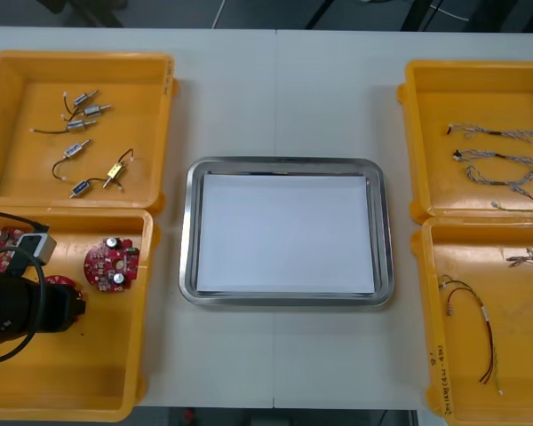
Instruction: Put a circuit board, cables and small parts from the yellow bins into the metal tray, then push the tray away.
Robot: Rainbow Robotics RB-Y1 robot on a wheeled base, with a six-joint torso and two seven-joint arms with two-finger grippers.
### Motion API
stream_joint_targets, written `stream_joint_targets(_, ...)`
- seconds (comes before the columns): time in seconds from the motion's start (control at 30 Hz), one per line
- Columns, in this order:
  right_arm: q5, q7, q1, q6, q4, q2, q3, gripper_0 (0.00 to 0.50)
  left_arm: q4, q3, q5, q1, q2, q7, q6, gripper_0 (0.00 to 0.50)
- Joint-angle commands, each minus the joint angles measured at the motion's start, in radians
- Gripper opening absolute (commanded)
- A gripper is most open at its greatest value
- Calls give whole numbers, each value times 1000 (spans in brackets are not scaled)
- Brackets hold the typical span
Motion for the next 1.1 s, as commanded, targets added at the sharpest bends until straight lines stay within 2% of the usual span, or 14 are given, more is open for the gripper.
stream_joint_targets(0.03,-11,25,-24,-3,-5,12,9,0,-59,40,16,-5,48,107,22,500)
stream_joint_targets(0.27,-14,20,-24,-3,-5,14,9,0,-87,51,20,43,63,107,-11,500)
stream_joint_targets(0.43,-14,20,-24,-3,-5,15,9,0,-88,51,21,109,86,98,-110,500)
stream_joint_targets(0.67,-14,18,-24,-3,-4,15,9,0,-88,37,24,169,115,82,-198,500)
stream_joint_targets(1.1,-17,18,-24,-1,-2,15,9,0,-79,-3,4,188,140,93,-235,500)
